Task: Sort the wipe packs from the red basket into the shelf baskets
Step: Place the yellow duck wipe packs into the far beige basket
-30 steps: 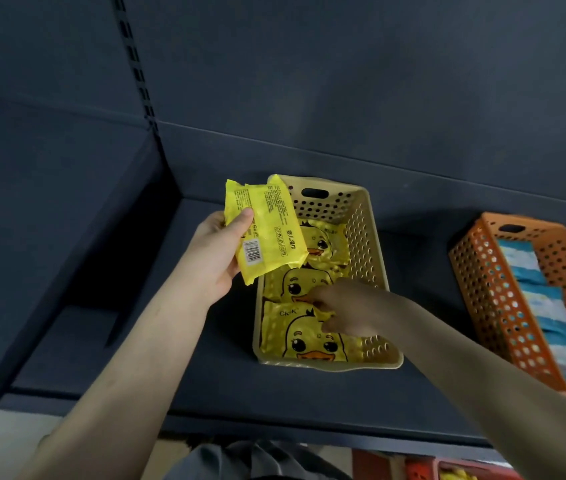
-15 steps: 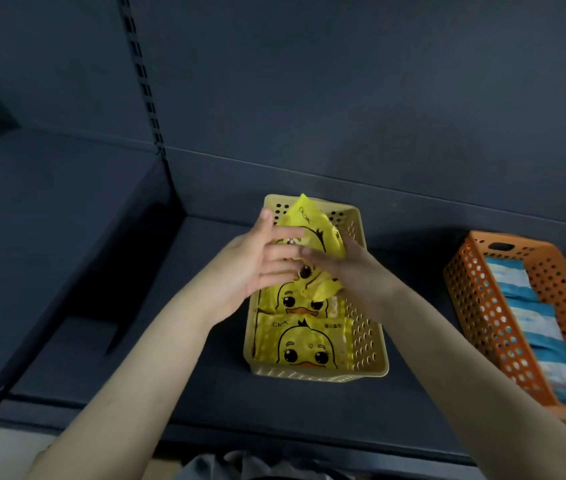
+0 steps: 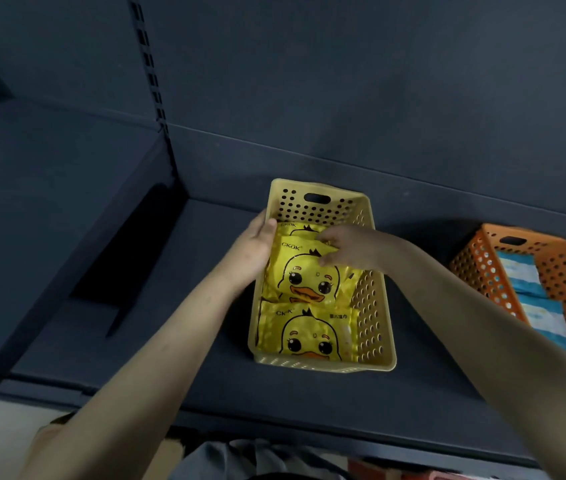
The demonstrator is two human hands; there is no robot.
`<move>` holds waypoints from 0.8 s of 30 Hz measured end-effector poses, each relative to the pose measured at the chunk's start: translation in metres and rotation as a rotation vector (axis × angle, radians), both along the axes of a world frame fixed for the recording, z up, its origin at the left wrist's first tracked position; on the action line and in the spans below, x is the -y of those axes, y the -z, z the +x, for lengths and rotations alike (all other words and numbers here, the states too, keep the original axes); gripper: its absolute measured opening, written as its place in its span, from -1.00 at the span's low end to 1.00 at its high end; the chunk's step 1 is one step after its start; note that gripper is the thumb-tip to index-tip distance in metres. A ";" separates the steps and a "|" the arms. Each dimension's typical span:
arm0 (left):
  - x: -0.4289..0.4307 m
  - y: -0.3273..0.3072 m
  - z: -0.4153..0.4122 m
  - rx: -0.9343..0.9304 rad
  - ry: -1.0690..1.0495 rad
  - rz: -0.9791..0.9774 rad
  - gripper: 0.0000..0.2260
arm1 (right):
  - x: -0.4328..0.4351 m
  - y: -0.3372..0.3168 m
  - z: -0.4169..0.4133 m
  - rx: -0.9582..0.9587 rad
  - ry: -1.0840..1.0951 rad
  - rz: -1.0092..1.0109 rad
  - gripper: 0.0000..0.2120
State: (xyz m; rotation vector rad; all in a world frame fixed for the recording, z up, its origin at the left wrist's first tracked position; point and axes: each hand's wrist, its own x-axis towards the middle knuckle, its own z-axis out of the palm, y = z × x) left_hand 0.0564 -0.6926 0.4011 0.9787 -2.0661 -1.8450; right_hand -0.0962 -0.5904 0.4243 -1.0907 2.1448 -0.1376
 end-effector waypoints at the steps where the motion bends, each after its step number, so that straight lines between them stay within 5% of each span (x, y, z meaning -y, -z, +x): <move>1: 0.001 0.002 0.000 -0.007 0.001 -0.001 -0.58 | 0.004 0.004 -0.001 -0.042 -0.032 0.033 -0.49; 8: 0.004 0.011 -0.005 0.046 -0.026 -0.032 -0.57 | 0.006 0.047 0.012 -0.322 -0.002 -0.085 -0.45; 19: 0.009 0.017 -0.004 0.045 0.020 -0.064 -0.55 | 0.003 0.046 0.011 -0.264 -0.189 0.086 -0.43; 24: 0.009 0.016 -0.003 0.019 0.025 -0.048 -0.55 | -0.003 0.051 0.033 -0.376 -0.054 0.030 -0.44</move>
